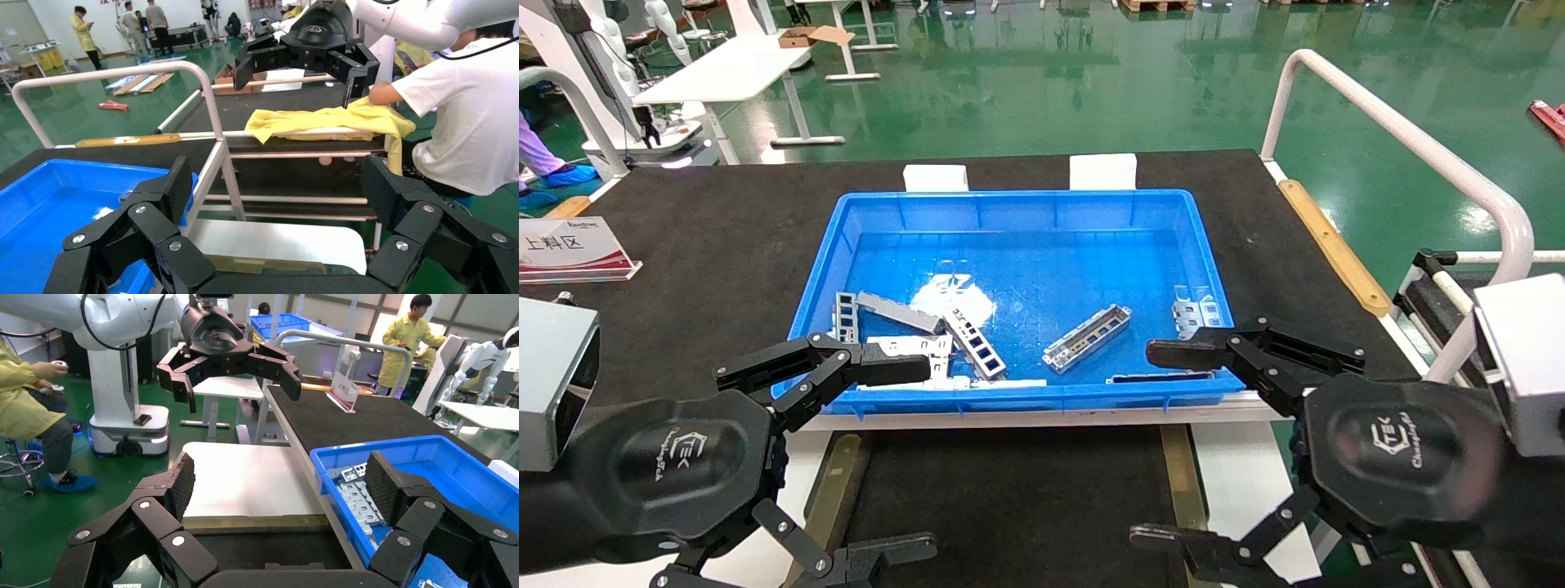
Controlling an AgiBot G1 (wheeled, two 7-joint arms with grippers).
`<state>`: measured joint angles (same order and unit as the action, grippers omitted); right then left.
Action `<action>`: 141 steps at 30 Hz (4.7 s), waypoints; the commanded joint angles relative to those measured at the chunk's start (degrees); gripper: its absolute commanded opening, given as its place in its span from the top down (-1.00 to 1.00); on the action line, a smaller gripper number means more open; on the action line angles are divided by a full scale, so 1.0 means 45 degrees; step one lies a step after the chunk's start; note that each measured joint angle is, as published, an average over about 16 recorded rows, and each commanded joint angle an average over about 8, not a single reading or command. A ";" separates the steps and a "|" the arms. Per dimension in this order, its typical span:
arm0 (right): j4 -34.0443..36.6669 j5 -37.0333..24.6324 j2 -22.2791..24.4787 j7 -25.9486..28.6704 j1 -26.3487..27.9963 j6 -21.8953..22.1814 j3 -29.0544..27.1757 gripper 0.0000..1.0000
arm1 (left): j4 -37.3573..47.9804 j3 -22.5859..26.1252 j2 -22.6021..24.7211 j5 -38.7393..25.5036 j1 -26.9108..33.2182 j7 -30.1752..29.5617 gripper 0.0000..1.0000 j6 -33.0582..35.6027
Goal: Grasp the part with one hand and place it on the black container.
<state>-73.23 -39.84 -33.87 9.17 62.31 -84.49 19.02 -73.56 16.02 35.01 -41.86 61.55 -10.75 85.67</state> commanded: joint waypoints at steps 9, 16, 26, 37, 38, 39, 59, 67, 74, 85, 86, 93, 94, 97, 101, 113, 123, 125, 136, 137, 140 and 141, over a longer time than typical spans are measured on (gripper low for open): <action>0.0000 0.0000 0.0000 0.0000 0.0000 0.0000 0.0000 -1.00 | 0.0000 0.0000 0.0000 0.0000 0.0000 0.0000 -1.00 0.0000; 0.0000 0.0000 0.0000 0.0000 0.0000 0.0000 0.0000 -1.00 | 0.0000 0.0000 0.0000 0.0000 0.0000 0.0000 -1.00 0.0000; 0.0007 0.0000 -0.0001 -0.0003 0.0003 -0.0003 0.0003 -1.00 | -0.0041 0.0144 0.0130 -0.0209 0.0125 -0.0164 -1.00 -0.0156; 0.0009 0.0002 0.0000 -0.0006 0.0006 -0.0004 0.0007 -1.00 | 0.0437 0.0875 0.1515 -0.1410 0.0777 -0.0160 -1.00 -0.1072; 0.0009 0.0003 0.0000 -0.0006 0.0006 -0.0004 0.0008 -1.00 | 0.0602 0.0980 0.1717 -0.1595 0.0909 -0.0125 -1.00 -0.1166; 0.0009 0.0003 0.0000 -0.0006 0.0006 -0.0004 0.0008 -1.00 | 0.0809 0.1097 0.1933 -0.1801 0.1057 -0.0090 -1.00 -0.1264; 0.0010 0.0007 0.0002 -0.0009 0.0008 -0.0001 0.0015 -1.00 | 0.8643 0.3024 0.6904 -0.5562 0.4738 0.2314 -1.00 -0.3618; 0.0010 0.0009 0.0003 -0.0010 0.0009 0.0000 0.0017 -1.00 | 1.2050 0.3328 0.8899 -0.6378 0.5804 0.3811 -1.00 -0.5783; 0.0010 0.0010 0.0004 -0.0011 0.0009 0.0001 0.0019 -1.00 | 1.3210 0.3719 0.9611 -0.6350 0.5941 0.4526 -1.00 -0.7071; 0.0010 0.0013 0.0005 -0.0013 0.0010 0.0002 0.0023 0.28 | 1.2181 0.5549 0.9705 -0.5790 0.5463 0.3898 -0.36 -0.8623; 0.0010 0.0013 0.0005 -0.0013 0.0010 0.0002 0.0023 0.53 | 1.2086 0.5737 0.9704 -0.5708 0.5437 0.3777 -0.11 -0.8787; 0.0010 0.0014 0.0006 -0.0014 0.0011 0.0003 0.0025 1.00 | 1.1590 0.6925 0.9687 -0.4999 0.5322 0.2907 1.00 -0.9744; 0.0010 0.0015 0.0006 -0.0015 0.0011 0.0003 0.0026 1.00 | 1.1547 0.7084 0.9683 -0.4906 0.5315 0.2804 1.00 -0.9839; 0.0010 0.0015 0.0007 -0.0015 0.0011 0.0003 0.0027 1.00 | 1.1458 0.7556 0.9672 -0.4644 0.5313 0.2523 1.00 -1.0107; 0.0010 0.0016 0.0007 -0.0016 0.0011 0.0004 0.0028 1.00 | 1.1443 0.8130 0.9658 -0.4345 0.5335 0.2213 1.00 -1.0467; 0.0010 0.0019 0.0009 -0.0018 0.0012 0.0006 0.0031 1.00 | 1.1379 0.9492 0.9658 -0.3410 0.5371 0.1262 1.00 -1.1346; 0.0010 0.0021 0.0010 -0.0019 0.0013 0.0007 0.0035 1.00 | 1.0997 1.0567 0.9639 -0.2767 0.5283 0.0829 1.00 -1.1819; 0.0010 0.0021 0.0010 -0.0019 0.0013 0.0007 0.0035 1.00 | 1.0977 1.0733 0.9630 -0.2644 0.5290 0.0794 1.00 -1.1873; 0.0010 0.0023 0.0012 -0.0021 0.0014 0.0008 0.0039 1.00 | 1.0944 1.1223 0.9600 -0.1796 0.5395 0.0943 1.00 -1.1965; 0.0010 0.0024 0.0012 -0.0021 0.0014 0.0009 0.0039 1.00 | 1.0910 1.1206 0.9595 -0.1669 0.5413 0.1002 1.00 -1.1952; 0.0010 0.0024 0.0012 -0.0022 0.0014 0.0009 0.0040 1.00 | 1.0804 1.1097 0.9575 -0.1254 0.5508 0.1255 1.00 -1.1852; 0.0010 0.0024 0.0012 -0.0022 0.0014 0.0009 0.0040 1.00 | 1.0783 1.1050 0.9564 -0.1115 0.5553 0.1370 1.00 -1.1787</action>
<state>-73.19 -39.73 -33.82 9.07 62.37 -84.45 19.20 -24.52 65.69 77.98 -47.07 86.71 -4.08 33.26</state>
